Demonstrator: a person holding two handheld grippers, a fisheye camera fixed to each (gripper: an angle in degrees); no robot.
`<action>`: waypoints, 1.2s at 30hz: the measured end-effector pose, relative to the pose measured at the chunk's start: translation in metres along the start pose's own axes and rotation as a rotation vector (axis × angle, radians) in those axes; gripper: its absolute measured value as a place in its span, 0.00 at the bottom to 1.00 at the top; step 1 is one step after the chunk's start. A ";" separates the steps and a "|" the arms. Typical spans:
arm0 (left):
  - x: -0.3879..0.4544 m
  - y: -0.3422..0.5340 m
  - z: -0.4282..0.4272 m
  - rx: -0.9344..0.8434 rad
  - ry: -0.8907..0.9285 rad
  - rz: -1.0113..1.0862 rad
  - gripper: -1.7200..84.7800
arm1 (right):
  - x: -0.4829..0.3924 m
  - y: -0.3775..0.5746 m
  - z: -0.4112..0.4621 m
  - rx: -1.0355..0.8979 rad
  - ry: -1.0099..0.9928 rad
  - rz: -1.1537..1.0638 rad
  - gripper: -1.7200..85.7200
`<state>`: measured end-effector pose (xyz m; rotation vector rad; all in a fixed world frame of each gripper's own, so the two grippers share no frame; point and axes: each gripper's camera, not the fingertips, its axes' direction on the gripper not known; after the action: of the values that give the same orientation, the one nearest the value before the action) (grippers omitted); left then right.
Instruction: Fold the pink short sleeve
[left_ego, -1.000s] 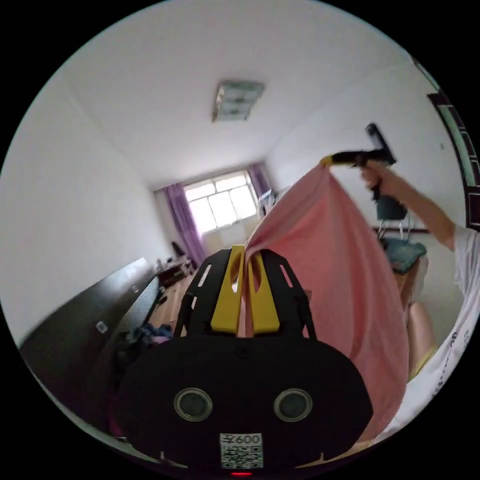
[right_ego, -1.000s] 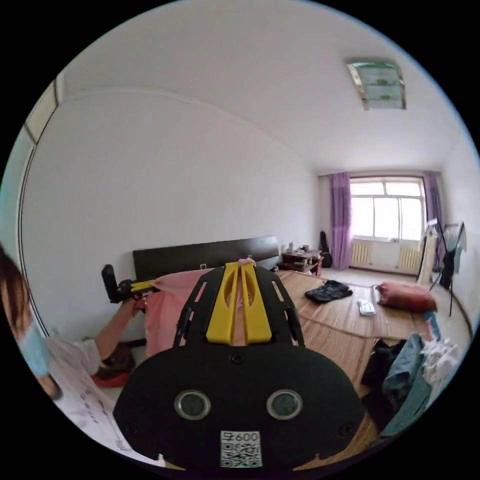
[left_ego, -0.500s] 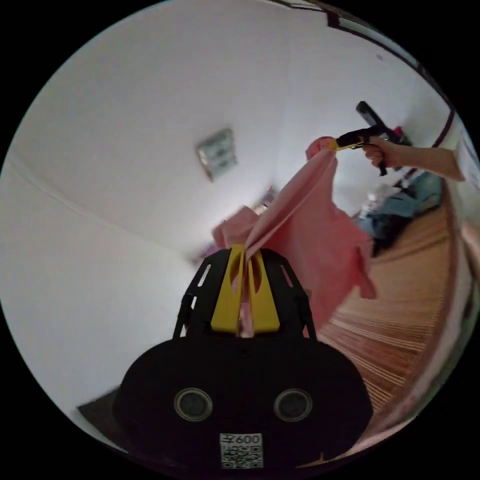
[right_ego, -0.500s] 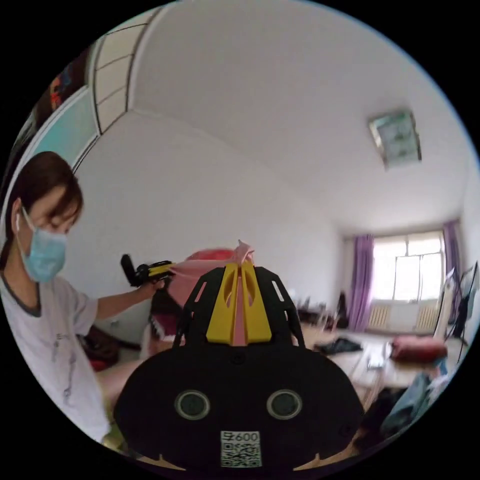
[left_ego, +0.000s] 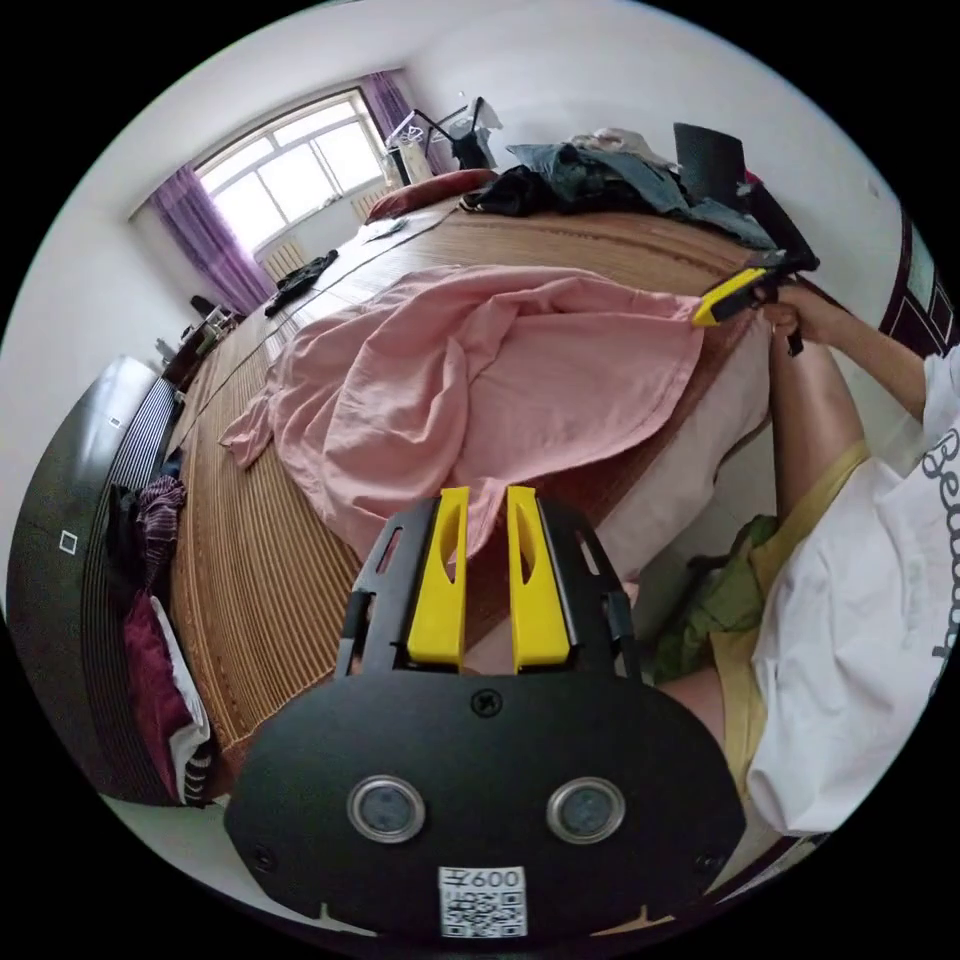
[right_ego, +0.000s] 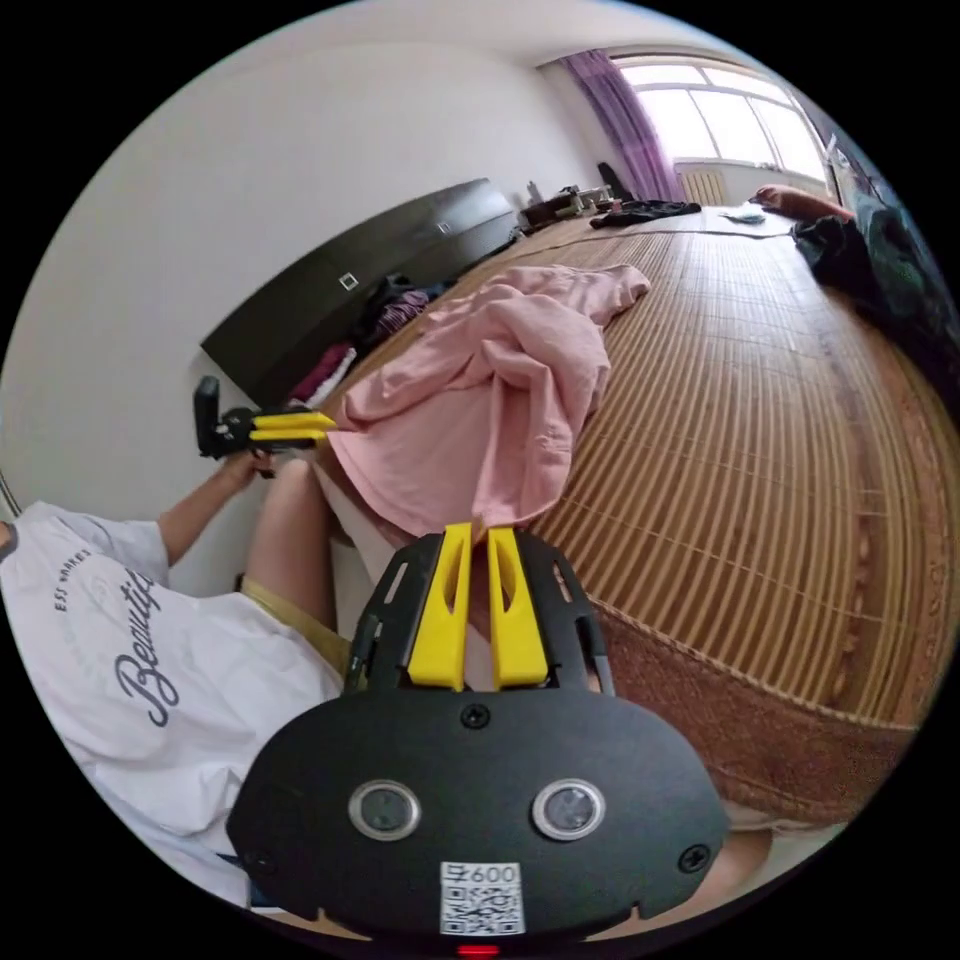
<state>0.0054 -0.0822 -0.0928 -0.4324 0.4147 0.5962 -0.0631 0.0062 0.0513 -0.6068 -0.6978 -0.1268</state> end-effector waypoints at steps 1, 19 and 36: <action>-0.008 0.000 -0.010 0.013 -0.013 -0.023 0.08 | 0.012 0.005 0.004 -0.003 0.020 0.005 0.01; -0.066 -0.068 0.004 0.036 0.045 -0.206 0.02 | -0.059 -0.080 0.214 -0.913 0.785 -0.337 0.01; -0.125 -0.072 -0.021 -0.054 0.108 -0.274 0.02 | -0.102 -0.018 0.178 -0.703 1.335 -0.735 0.01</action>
<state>-0.0501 -0.2018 -0.0299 -0.5640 0.4343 0.3194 -0.2473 0.0823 0.1022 -0.7353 0.5099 -1.3665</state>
